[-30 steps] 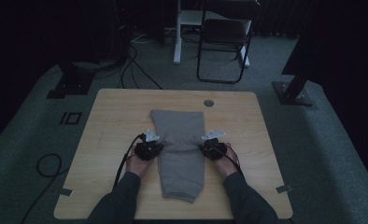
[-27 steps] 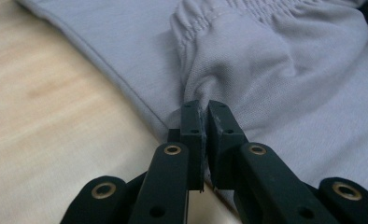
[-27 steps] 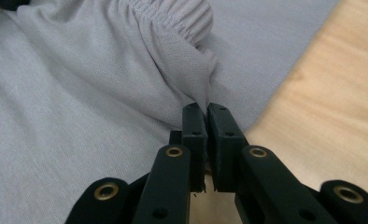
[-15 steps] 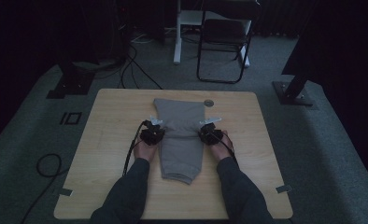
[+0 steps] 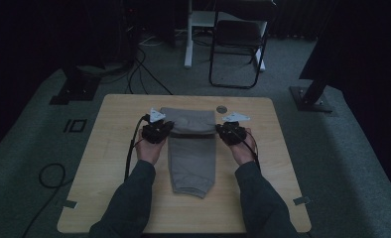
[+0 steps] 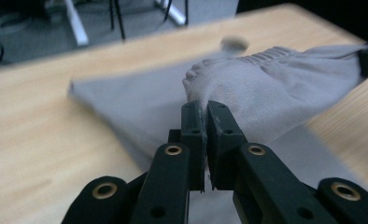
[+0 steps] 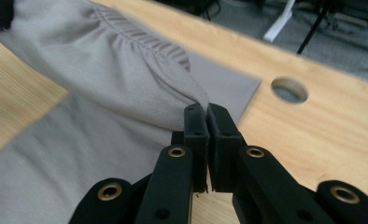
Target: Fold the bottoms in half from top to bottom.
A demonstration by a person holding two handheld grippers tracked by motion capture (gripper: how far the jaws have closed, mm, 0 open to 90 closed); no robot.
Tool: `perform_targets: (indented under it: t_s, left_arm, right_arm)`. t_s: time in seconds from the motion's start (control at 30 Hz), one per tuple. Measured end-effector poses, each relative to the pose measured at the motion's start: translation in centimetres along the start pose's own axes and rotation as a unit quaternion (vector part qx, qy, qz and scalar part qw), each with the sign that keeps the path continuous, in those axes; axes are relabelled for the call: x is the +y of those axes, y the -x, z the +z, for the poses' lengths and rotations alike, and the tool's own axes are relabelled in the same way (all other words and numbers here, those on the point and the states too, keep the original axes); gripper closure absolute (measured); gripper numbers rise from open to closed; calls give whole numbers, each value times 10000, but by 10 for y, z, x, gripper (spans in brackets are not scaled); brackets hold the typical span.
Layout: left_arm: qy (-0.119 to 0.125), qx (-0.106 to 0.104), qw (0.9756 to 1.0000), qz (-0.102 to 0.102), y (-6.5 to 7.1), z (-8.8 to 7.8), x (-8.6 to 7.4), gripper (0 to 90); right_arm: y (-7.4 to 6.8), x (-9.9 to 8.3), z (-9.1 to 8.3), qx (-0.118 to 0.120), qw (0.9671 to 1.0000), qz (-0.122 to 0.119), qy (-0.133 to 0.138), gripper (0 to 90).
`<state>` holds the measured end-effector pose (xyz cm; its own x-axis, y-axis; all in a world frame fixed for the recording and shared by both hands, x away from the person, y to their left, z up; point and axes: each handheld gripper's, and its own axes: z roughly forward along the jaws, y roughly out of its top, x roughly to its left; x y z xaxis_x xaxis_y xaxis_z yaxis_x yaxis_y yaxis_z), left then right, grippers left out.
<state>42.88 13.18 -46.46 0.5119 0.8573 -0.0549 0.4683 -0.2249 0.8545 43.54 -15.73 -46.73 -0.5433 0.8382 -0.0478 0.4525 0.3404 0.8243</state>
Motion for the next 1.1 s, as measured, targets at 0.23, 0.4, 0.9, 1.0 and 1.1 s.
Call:
perform_targets:
  t_s: [0.23,0.4,0.9,1.0,1.1]
  left_arm:
    - [147,-268,9992,255,12,-33,-8,858]
    - [-294,-471,9984,51,11,-27,-47,853]
    - [-899,-524,9944,-168,3,-12,-93,801]
    - [-908,-503,9945,-160,2,-9,-94,802]
    - [-882,-519,9946,-176,2,-9,-94,817]
  right_arm:
    - [-7,-9,-30,93,9995,-198,219,893]
    - [-15,-41,-32,166,9994,-270,-115,895]
    - [-39,-55,9,1045,9929,-228,-522,572]
    - [-37,-58,26,1222,9896,49,-762,559]
    - [-36,-61,33,1285,9871,155,-943,735]
